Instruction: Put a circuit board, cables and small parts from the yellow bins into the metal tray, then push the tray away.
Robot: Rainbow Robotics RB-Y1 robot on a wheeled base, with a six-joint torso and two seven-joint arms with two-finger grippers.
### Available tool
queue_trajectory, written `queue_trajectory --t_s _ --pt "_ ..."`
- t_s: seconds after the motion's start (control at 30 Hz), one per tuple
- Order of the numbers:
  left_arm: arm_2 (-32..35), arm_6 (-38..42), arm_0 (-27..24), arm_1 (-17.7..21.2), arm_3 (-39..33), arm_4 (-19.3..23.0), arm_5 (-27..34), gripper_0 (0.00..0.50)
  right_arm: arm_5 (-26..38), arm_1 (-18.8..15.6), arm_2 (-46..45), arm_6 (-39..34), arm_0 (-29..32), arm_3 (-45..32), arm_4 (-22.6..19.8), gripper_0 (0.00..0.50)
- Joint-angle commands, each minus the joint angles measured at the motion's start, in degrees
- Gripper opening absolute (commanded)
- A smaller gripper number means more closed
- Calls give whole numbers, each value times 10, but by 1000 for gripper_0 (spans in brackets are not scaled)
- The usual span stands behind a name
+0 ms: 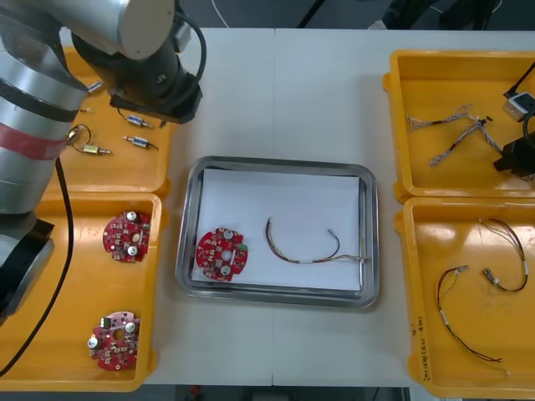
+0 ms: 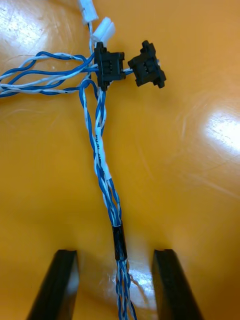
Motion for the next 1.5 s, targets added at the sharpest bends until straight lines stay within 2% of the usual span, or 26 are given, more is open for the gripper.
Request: queue_trajectory --t_s 0.03,0.17,0.47,0.63,0.77,1.07,1.27,1.5 --pt "-41 78 3 -24 -22 16 4 0 -3 -21 12 20 11 -8 -11 4" --pt "-70 121 13 -29 -19 37 4 0 -7 -15 13 20 11 -7 -17 0" --pt "-130 167 39 -30 -17 31 -47 0 5 -16 13 26 10 -36 -12 0" --pt "-151 178 62 -30 -17 20 -81 0 66 -17 10 20 10 -112 20 0" --pt "-165 186 72 -28 -17 10 -100 0 128 -23 5 15 10 -166 29 0" --pt "-187 198 89 -28 -11 -9 -141 0 235 -23 -26 4 10 -253 29 0" --pt "-206 206 89 -28 17 -19 -169 0 330 -23 -26 -7 11 -333 27 0" --pt "-218 211 89 -28 20 -24 -170 0 406 -22 -26 -16 18 -404 2 0"
